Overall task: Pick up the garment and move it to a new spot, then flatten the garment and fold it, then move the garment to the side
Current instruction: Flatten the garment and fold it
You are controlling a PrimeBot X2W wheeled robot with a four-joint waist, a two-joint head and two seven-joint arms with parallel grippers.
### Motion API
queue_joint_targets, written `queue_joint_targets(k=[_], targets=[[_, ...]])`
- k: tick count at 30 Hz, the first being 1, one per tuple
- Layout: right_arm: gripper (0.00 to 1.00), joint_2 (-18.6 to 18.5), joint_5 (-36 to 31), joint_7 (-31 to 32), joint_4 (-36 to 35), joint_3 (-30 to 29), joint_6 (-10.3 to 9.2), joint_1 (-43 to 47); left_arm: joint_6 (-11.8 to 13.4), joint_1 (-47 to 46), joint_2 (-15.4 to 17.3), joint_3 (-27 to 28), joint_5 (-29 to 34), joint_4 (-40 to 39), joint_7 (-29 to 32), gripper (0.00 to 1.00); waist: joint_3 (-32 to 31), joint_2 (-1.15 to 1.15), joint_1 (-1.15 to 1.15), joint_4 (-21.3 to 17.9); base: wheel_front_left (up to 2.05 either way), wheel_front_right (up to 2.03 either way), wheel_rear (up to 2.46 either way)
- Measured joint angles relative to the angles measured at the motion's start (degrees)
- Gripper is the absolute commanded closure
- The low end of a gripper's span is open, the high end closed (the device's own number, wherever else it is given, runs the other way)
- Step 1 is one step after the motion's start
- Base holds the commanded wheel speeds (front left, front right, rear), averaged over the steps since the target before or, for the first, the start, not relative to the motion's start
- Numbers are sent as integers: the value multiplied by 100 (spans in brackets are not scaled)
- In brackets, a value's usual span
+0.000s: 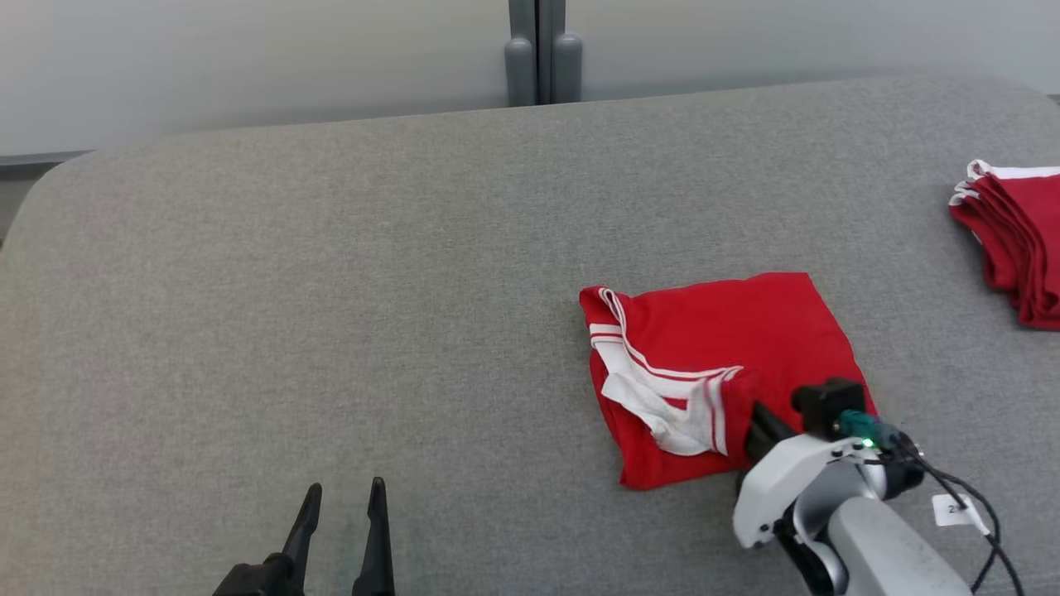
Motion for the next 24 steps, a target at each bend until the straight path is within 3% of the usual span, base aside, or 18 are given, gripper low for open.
queue_joint_targets(k=[12,15,20,21,22,23,24], targets=[[100,248,815,-167,308,1870,1,-73,27,36,0,134,-15,22,1,0,-152,0,0,195,0,0,0],[100,159,893,-365,296,1908,1,-79,75,53,0,187,-58,-11,0,0,-233,0,0,177,0,0,0],[100,-78,783,-683,-13,1291,1,-49,101,129,0,341,-56,-100,1,0,-366,0,0,94,0,0,0],[84,-137,691,-717,-124,1065,1,18,101,152,-1,381,-52,-112,0,0,-398,0,0,70,0,0,0],[33,-209,544,-750,-267,822,1,124,100,183,0,436,-37,-123,1,0,-433,0,0,46,0,0,0],[0,-260,426,-756,-421,537,1,257,99,217,0,467,9,-141,0,0,-470,0,0,23,0,0,0],[0,-272,335,-759,-589,276,1,381,92,251,0,492,51,-156,1,0,-500,0,0,5,0,0,0]])
